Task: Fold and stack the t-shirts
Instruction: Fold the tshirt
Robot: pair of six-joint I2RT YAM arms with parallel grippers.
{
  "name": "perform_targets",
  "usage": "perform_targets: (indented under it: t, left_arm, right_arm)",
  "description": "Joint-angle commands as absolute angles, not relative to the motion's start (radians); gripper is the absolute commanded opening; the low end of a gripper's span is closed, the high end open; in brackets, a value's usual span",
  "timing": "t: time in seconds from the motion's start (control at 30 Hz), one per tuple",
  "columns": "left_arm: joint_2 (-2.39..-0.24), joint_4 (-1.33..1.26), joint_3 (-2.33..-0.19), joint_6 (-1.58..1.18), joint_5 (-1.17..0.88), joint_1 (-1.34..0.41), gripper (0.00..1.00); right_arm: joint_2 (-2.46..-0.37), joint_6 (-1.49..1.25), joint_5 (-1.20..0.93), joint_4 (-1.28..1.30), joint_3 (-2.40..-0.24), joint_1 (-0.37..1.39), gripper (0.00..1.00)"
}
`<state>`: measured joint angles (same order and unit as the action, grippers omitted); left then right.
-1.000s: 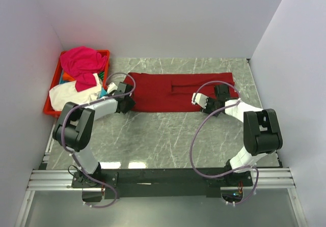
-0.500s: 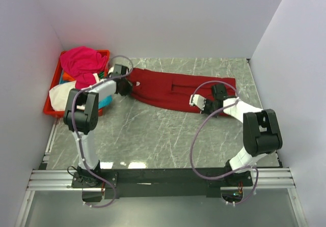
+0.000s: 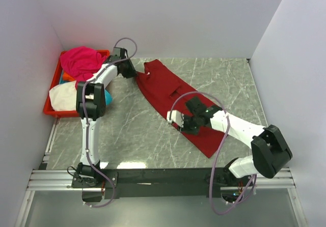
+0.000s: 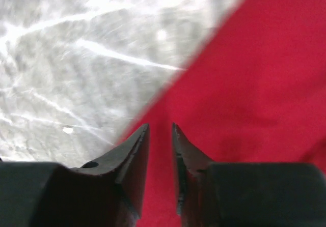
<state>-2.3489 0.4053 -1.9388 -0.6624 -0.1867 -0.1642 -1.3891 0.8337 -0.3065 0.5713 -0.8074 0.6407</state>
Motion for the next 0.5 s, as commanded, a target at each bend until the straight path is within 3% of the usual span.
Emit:
perform_targets:
  t: [0.0, 0.03, 0.17, 0.47]
  left_arm:
    - [-2.286, 0.422, -2.049, -0.542, -0.167, -0.143, 0.32]
    - [-2.266, 0.414, -2.046, -0.523, -0.147, -0.14, 0.41]
    - [-2.134, 0.35, -1.967, -0.428, -0.06, -0.123, 0.57]
    - [-1.798, 0.245, -1.665, -0.327, -0.005, -0.12, 0.66]
  right_arm:
    - [-1.358, 0.752, -0.321, 0.606, -0.916, 0.592, 0.34]
    - [-1.359, 0.743, -0.325, 0.604, -0.954, 0.53, 0.39]
    - [-1.449, 0.687, -0.446, 0.632, -1.092, 0.347, 0.42]
    - [-1.835, 0.462, -0.6, 0.675, -1.474, 0.132, 0.47]
